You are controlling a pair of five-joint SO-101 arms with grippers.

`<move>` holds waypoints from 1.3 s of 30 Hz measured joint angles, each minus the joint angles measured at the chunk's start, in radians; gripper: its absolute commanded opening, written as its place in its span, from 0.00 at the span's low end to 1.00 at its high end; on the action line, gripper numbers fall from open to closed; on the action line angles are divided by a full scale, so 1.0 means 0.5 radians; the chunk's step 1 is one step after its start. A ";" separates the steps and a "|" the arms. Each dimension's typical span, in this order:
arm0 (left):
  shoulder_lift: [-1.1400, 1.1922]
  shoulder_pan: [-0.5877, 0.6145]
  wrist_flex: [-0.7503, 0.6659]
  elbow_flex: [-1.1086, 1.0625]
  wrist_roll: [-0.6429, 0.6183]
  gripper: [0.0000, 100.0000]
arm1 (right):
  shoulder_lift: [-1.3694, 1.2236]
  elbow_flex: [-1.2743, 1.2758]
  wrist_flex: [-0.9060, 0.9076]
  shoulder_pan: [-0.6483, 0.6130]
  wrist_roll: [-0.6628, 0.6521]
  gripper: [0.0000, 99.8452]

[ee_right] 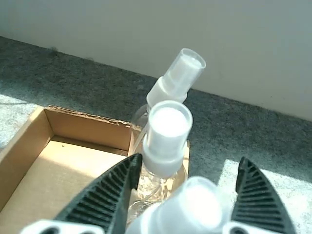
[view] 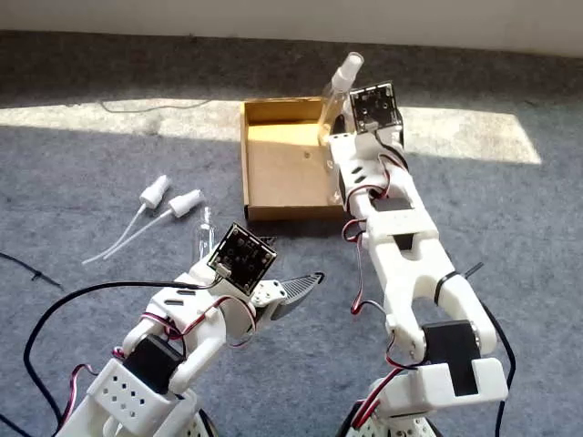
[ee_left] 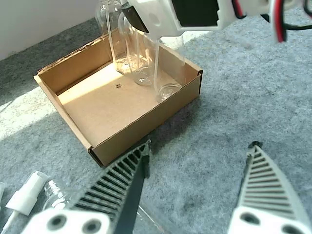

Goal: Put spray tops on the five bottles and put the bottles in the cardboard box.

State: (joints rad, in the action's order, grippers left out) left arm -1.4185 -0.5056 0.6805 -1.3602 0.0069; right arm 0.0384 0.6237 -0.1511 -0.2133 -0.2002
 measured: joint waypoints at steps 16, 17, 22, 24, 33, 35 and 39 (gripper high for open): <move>0.000 0.000 0.000 0.000 0.000 0.29 | 0.000 0.000 0.000 0.000 0.000 0.27; 0.000 0.000 0.000 0.000 0.000 0.29 | 0.000 0.000 0.000 0.000 0.000 0.27; 0.000 0.000 0.000 0.000 0.000 0.29 | 0.000 0.000 0.000 0.000 0.000 0.27; 0.000 0.000 0.000 0.000 0.000 0.29 | 0.000 0.000 0.000 0.000 0.000 0.27; 0.000 0.000 0.000 0.000 0.000 0.29 | 0.258 0.000 0.000 0.000 0.000 0.27; 0.000 0.000 0.000 0.000 0.000 0.29 | 0.279 0.000 0.000 0.000 0.000 0.27; 0.000 0.000 0.000 0.000 0.000 0.29 | 0.279 0.000 0.000 0.000 0.000 0.27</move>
State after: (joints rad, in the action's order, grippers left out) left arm -1.4185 -0.5056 0.6805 -1.3602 0.0069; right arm 0.1780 0.6237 -0.1511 -0.2133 -0.2002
